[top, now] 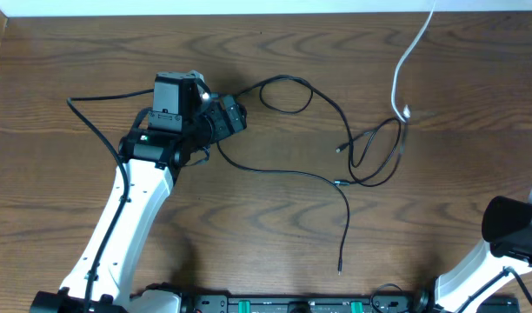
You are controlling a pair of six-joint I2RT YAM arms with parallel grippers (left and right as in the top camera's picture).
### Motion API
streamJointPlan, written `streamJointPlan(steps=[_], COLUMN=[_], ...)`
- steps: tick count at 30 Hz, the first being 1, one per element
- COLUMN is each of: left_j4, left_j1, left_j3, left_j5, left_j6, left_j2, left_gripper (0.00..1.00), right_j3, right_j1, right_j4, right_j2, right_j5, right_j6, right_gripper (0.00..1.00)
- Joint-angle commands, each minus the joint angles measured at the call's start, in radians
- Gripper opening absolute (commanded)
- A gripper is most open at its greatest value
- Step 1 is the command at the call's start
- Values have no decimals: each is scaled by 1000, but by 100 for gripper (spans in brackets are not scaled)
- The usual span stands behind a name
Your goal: Untangle cables
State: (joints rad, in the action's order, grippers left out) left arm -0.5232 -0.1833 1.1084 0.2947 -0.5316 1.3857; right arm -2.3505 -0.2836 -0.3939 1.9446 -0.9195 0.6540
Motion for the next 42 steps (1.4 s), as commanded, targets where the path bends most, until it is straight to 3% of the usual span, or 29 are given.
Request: streamJointPlan(steps=[1, 4, 8, 11, 16, 20, 24, 27, 30, 34, 38, 42], left_j4=[0, 0, 0, 0, 0, 0, 0, 0, 0, 0, 0, 0], left_j1=[1, 1, 1, 1, 1, 1, 1, 1, 1, 1, 1, 1], left_j3=[6, 6, 6, 6, 6, 6, 6, 6, 6, 6, 6, 6], left_j5=[8, 8, 8, 8, 8, 8, 8, 8, 8, 8, 8, 8], left_j6=[-8, -8, -8, -8, -8, -8, -8, -8, -8, -8, -8, -8], left_j2=[1, 1, 1, 1, 1, 1, 1, 1, 1, 1, 1, 1], left_gripper=[98, 98, 98, 98, 98, 98, 98, 98, 98, 98, 98, 98], right_j3=[16, 33, 54, 53, 43, 43, 43, 43, 43, 42, 42, 42], right_j1=[35, 73, 160, 249, 380, 413, 412, 419, 426, 411, 369, 259], right_j4=[-475, -655, -650, -460, -130, -56, -359, -513, -482, -337, -173, -294], right_j2=[38, 46, 64, 63, 33, 5, -1, -1, -12, -48, -133, -178], right_j5=[699, 731, 312, 58, -97, -31, 248, 435, 340, 45, 88, 193], right_j6=[118, 169, 99, 58, 123, 177, 297, 282, 243, 293, 257, 345], right_gripper=[1, 1, 1, 1, 1, 1, 1, 1, 2, 1, 1, 1])
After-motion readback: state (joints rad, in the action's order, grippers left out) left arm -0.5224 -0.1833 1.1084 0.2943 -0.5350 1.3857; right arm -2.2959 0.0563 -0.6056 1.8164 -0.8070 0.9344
